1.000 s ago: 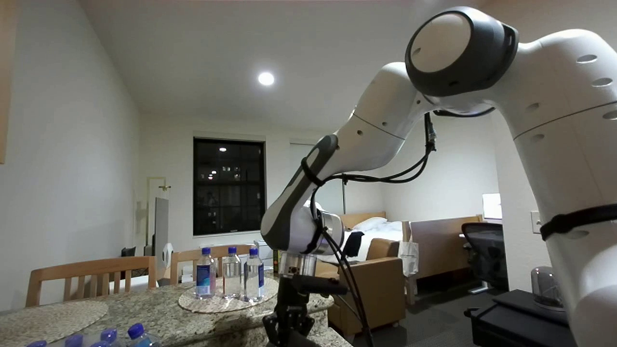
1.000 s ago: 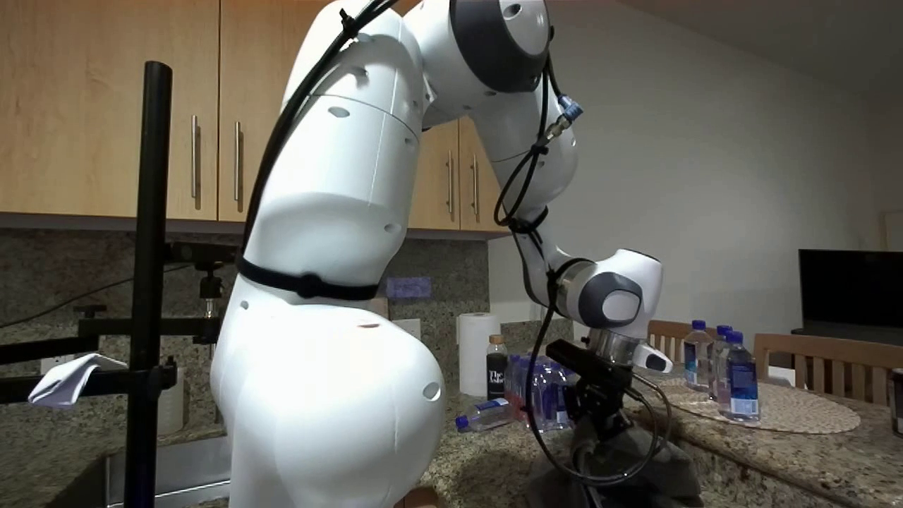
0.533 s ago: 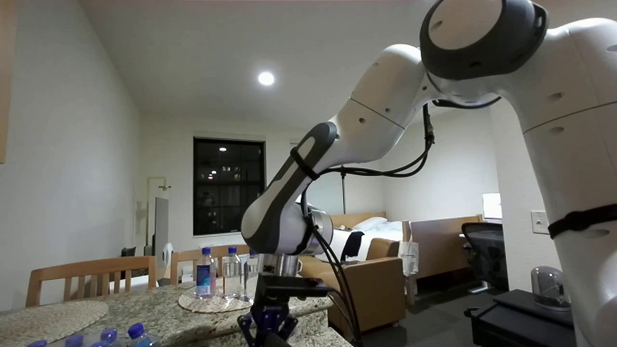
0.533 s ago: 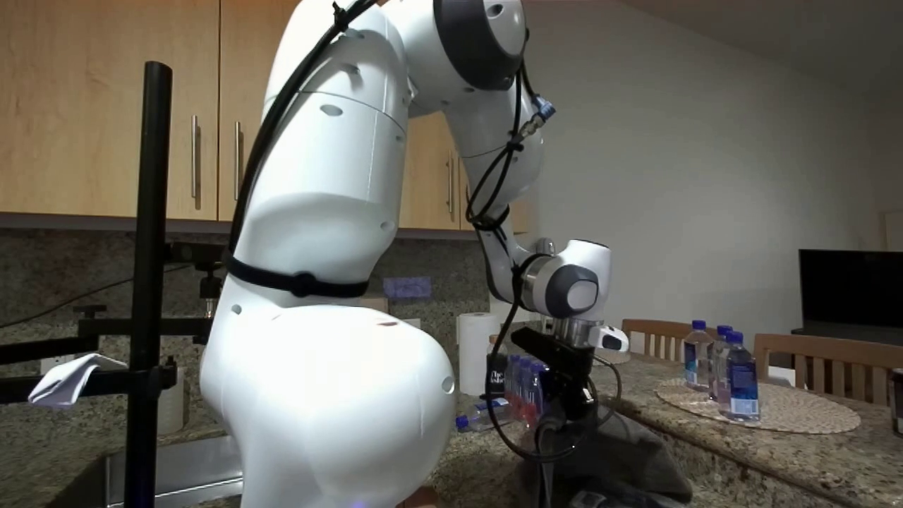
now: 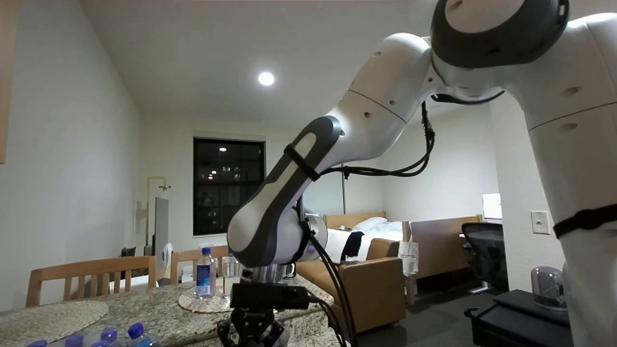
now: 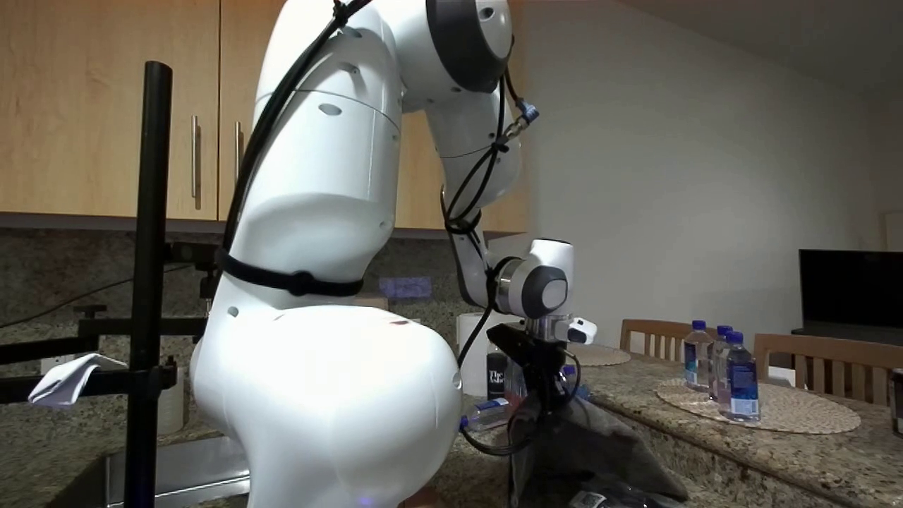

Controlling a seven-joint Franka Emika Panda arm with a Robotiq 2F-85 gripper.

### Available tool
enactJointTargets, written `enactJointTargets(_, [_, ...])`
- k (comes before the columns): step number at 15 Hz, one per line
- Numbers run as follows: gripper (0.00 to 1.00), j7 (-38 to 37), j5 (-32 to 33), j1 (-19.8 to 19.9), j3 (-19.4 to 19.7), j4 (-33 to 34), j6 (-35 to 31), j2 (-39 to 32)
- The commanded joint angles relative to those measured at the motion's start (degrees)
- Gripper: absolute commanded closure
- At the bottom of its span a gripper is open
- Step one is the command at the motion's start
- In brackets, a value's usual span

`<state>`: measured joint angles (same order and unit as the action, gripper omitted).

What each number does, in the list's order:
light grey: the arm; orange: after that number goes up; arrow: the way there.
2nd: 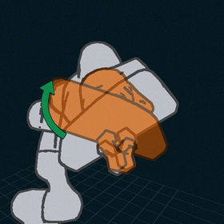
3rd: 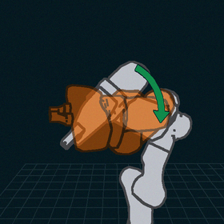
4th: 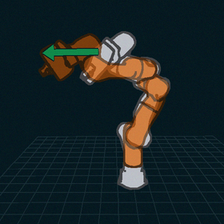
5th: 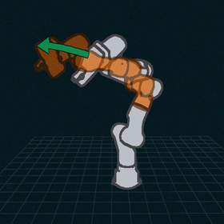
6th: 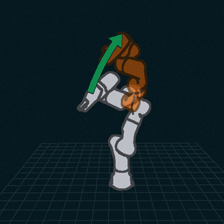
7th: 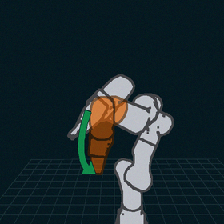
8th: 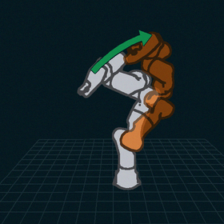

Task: Move the towel to the left

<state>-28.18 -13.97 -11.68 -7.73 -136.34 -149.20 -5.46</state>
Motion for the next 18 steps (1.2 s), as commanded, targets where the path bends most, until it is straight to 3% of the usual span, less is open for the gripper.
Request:
enactJointTargets(1, [0.92,-6.18,1.19,-1.6,-1.34,-2.94,-4.74,0.69])
enactJointTargets(5, [0.92,-15.98,5.71,-5.07,-2.04,-4.51,-11.56,-0.97])
enactJointTargets(9, [0.91,-34.11,19.81,-10.24,1.42,-5.05,-18.7,-2.84])
enactJointTargets(13, [0.91,-51.54,34.64,-18.2,8.18,-0.42,-17.62,-6.97])
enactJointTargets(18, [0.91,-61.25,41.84,-25.59,11.52,8.07,-13.76,-13.69])
